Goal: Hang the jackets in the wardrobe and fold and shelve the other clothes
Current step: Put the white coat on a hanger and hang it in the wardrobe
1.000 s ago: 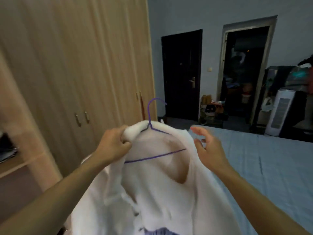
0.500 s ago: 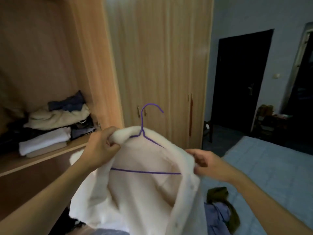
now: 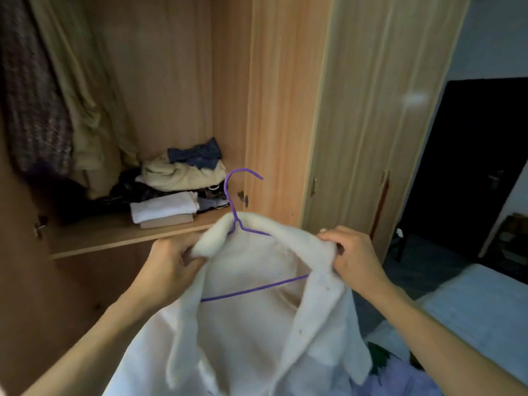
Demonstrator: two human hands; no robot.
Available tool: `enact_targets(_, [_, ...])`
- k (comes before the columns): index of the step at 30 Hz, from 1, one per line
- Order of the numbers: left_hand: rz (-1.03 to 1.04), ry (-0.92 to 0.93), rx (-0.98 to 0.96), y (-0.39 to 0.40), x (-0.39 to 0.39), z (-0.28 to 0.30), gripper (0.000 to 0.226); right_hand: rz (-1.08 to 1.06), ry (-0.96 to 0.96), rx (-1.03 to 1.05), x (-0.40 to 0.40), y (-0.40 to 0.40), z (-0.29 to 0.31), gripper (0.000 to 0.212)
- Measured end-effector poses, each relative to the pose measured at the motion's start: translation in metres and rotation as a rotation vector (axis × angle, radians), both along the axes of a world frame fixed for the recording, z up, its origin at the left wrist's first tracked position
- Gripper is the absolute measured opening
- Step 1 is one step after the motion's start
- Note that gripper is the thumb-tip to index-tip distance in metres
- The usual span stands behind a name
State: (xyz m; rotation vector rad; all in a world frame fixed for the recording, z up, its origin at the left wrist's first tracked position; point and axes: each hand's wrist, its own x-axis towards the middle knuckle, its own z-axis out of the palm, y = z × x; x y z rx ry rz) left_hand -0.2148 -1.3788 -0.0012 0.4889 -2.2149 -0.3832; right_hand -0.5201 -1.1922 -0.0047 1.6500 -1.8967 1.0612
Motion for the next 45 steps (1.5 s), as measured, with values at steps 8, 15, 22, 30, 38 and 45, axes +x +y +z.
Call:
enact_targets(8, [0.102, 0.115, -0.045, -0.028, 0.042, -0.001, 0.029, 0.134, 0.028, 0.092, 0.036, -0.037, 0.024, 0.036])
enact_targets(15, [0.085, 0.104, -0.091, -0.042, 0.053, -0.001, 0.031, 0.213, 0.009, 0.101, 0.039, -0.061, 0.023, 0.036])
enact_targets(22, [0.085, 0.041, -0.145, -0.051, 0.051, 0.004, 0.041, 0.210, -0.050, 0.169, 0.032, -0.066, 0.026, 0.035])
enact_targets(30, [0.234, -0.166, -0.319, -0.041, 0.027, -0.004, 0.048, 0.152, -0.067, 0.187, 0.010, -0.069, 0.032, 0.034])
enact_targets(38, [0.395, -0.049, -0.413, -0.035, 0.005, -0.004, 0.037, 0.160, -0.142, 0.112, 0.021, -0.064, 0.041, 0.035])
enact_targets(45, [0.290, 0.121, -0.338, -0.037, -0.010, -0.011, 0.033, 0.280, -0.212, 0.550, 0.036, -0.063, 0.013, 0.052])
